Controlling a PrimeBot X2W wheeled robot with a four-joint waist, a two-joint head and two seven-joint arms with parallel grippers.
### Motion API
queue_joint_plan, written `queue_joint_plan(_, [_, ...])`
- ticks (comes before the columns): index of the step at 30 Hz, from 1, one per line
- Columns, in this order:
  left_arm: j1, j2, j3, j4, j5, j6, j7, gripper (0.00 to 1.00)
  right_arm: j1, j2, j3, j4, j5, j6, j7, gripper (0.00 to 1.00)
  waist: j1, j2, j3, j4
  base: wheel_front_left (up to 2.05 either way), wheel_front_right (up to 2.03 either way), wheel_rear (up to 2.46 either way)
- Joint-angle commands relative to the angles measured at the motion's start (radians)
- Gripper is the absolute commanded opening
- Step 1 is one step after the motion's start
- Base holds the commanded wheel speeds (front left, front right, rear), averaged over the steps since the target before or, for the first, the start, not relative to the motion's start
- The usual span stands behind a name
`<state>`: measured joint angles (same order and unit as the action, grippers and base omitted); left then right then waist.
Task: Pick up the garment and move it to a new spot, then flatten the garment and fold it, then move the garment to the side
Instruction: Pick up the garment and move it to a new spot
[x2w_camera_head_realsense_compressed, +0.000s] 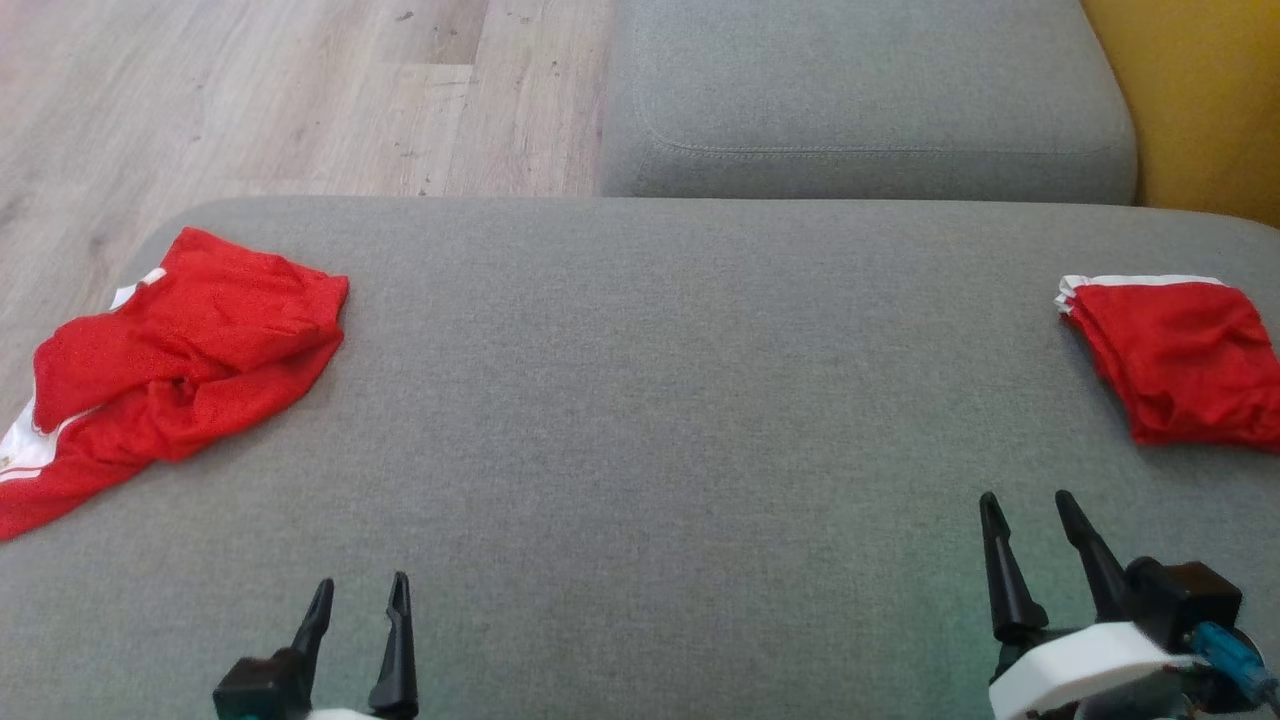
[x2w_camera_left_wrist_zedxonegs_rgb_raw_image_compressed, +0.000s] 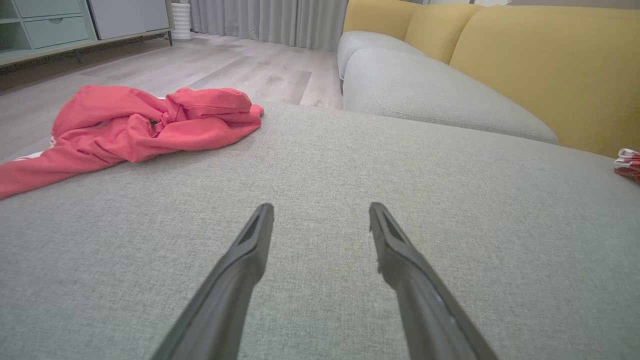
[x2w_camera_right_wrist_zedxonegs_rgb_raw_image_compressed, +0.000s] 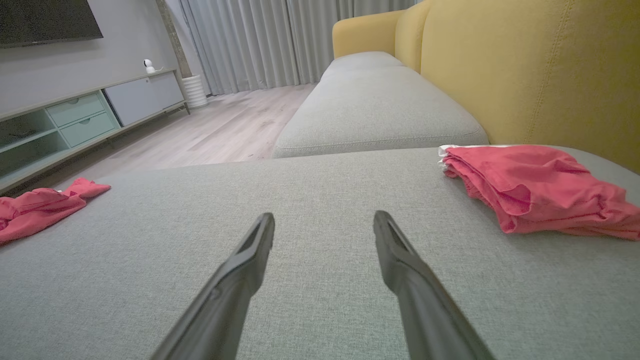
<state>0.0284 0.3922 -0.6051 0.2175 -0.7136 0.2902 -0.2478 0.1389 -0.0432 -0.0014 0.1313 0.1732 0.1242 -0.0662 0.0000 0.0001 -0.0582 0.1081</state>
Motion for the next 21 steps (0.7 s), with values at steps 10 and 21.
queue_joint_plan(10, [-0.073,0.007,0.027,-0.029,0.007,-0.001,-0.005,1.00,-0.005,-0.007,0.016,-0.042,-0.002,0.007,-0.009,1.00,0.0000,-0.0001,-0.005,0.094,0.00,0.00,0.00])
queue_joint_plan(21, [-0.060,0.075,0.076,-0.099,0.011,0.047,0.005,1.00,-0.024,-0.007,0.083,-0.031,0.038,0.007,-0.026,1.00,0.0000,-0.0001,0.008,0.386,0.00,0.00,0.00])
